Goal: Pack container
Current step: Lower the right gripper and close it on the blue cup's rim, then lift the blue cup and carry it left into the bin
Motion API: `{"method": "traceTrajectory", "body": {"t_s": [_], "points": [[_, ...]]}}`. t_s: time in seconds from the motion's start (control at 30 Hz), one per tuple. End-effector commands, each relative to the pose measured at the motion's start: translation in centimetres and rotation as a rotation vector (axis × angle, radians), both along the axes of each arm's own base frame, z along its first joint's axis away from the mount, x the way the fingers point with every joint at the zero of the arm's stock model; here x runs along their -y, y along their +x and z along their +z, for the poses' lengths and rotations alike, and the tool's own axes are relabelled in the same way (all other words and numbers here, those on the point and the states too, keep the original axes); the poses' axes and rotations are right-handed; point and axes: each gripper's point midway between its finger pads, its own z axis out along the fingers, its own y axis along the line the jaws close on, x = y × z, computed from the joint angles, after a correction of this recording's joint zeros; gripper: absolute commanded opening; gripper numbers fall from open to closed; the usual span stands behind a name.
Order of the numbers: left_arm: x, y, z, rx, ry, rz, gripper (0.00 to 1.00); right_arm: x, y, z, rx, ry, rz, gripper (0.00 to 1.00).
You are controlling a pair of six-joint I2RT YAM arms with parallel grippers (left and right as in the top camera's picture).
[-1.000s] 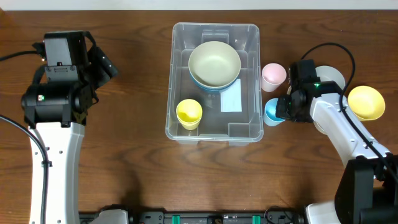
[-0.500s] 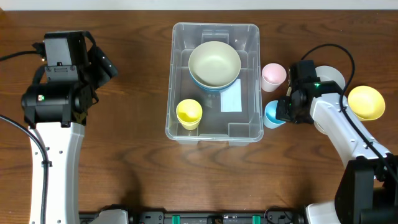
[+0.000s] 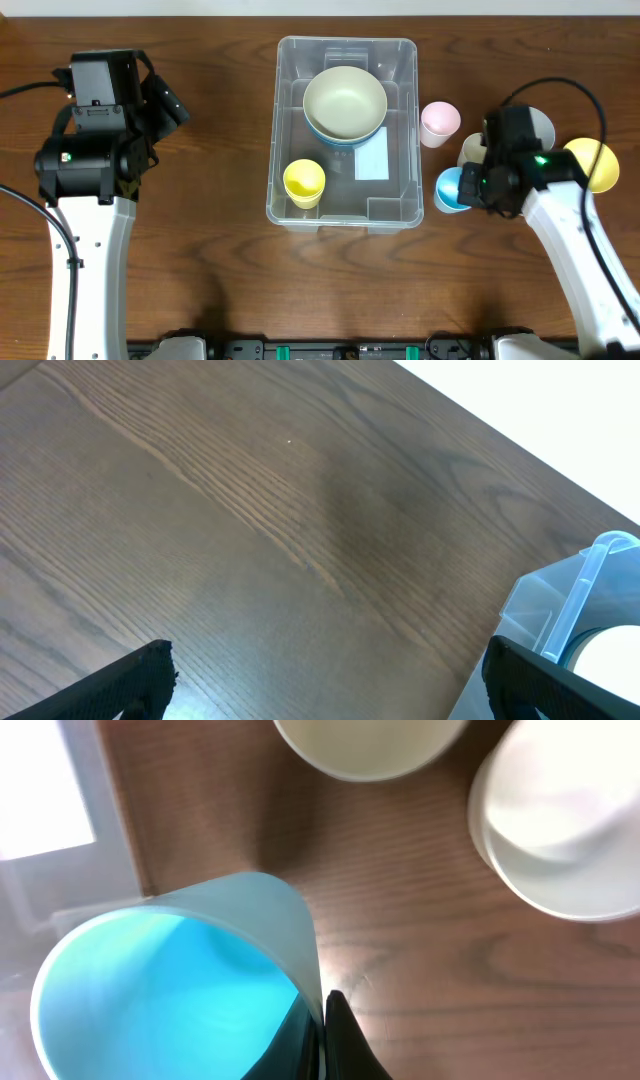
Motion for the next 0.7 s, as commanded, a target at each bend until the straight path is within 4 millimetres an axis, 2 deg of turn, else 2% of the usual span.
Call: {"method": "traceTrajectory", "body": {"t_s": [0.0, 0.17, 0.33, 0.53, 0.67], "points": [[-0.4, 0.1, 0.3, 0.005, 0.011, 0.015, 0.98, 0.4, -1.0, 1.8, 0.051, -0.009, 0.007, 0.01], [-0.4, 0.1, 0.3, 0.005, 0.011, 0.015, 0.98, 0.6, -2.6, 4.0, 0.105, -0.003, 0.007, 0.01], [-0.4, 0.1, 0.3, 0.005, 0.011, 0.015, 0.98, 0.7, -3.5, 5.6, 0.166, 0.005, 0.007, 0.01], [-0.4, 0.1, 0.3, 0.005, 0.011, 0.015, 0.98, -0.3, -3.4, 7.9, 0.248, 0.064, 0.027, 0.01], [-0.4, 0.1, 0.3, 0.005, 0.011, 0.015, 0.98, -1.3, -2.8, 10.5, 0.312, 0.110, 0.059, 0.01]]}}
